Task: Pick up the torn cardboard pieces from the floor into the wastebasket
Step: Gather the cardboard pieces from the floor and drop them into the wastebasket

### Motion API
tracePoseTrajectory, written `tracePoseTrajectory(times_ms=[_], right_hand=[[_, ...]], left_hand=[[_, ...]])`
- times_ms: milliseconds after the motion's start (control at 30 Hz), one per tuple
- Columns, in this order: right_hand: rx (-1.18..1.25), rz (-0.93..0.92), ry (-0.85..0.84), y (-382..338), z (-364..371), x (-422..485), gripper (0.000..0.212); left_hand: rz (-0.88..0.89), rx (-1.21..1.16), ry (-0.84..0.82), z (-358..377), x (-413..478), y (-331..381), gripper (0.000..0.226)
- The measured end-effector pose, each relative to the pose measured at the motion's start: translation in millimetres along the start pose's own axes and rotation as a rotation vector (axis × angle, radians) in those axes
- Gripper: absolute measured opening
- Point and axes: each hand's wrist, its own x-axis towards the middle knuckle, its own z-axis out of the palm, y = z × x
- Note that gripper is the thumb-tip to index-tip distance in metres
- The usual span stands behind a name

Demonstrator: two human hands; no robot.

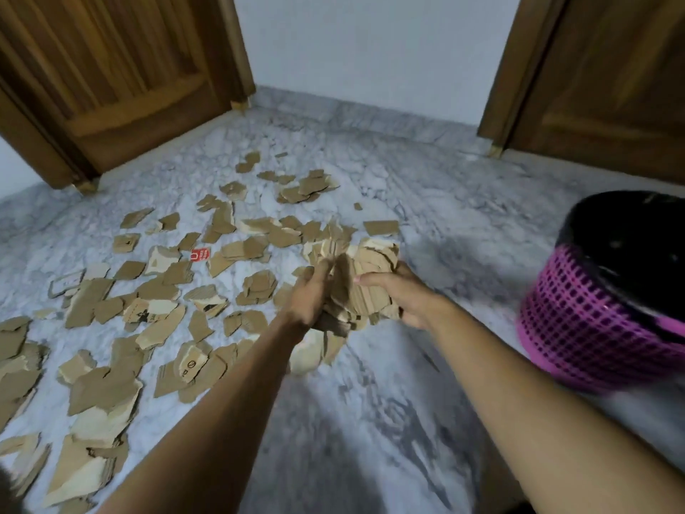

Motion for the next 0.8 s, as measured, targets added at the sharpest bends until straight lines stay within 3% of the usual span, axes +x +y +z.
tracePoseTrajectory(times_ms=[167, 267, 367, 433, 633, 733, 800], right_hand=[[0.021, -0.071, 0.092, -52, -82, -33, 0.101], [-0.009, -0.184, 0.238, -71, -132, -61, 0.105], [-0.103, -0.265, 0.405, -78, -180, -83, 0.096], [-0.088, -0.283, 0.506, -84, -220, -99, 0.095], [-0.031, -0.366, 0.749, -65, -326, -133, 0.063], [0.004, -0.382, 0.87, -41, -370, -140, 0.065], [0.006, -0.34, 0.923, -21, -395, -144, 0.067]], left_hand=[[0.138, 0.103, -0.067, 67, 0, 82, 0.051], [0.191, 0.109, -0.162, 114, -8, 124, 0.036], [0.251, 0.151, -0.267, 159, -13, 154, 0.021], [0.289, 0.208, -0.324, 199, -7, 172, 0.023], [0.407, 0.309, -0.461, 319, 11, 197, 0.03], [0.447, 0.354, -0.493, 380, 26, 194, 0.039], [0.461, 0.387, -0.515, 416, 34, 186, 0.033]])
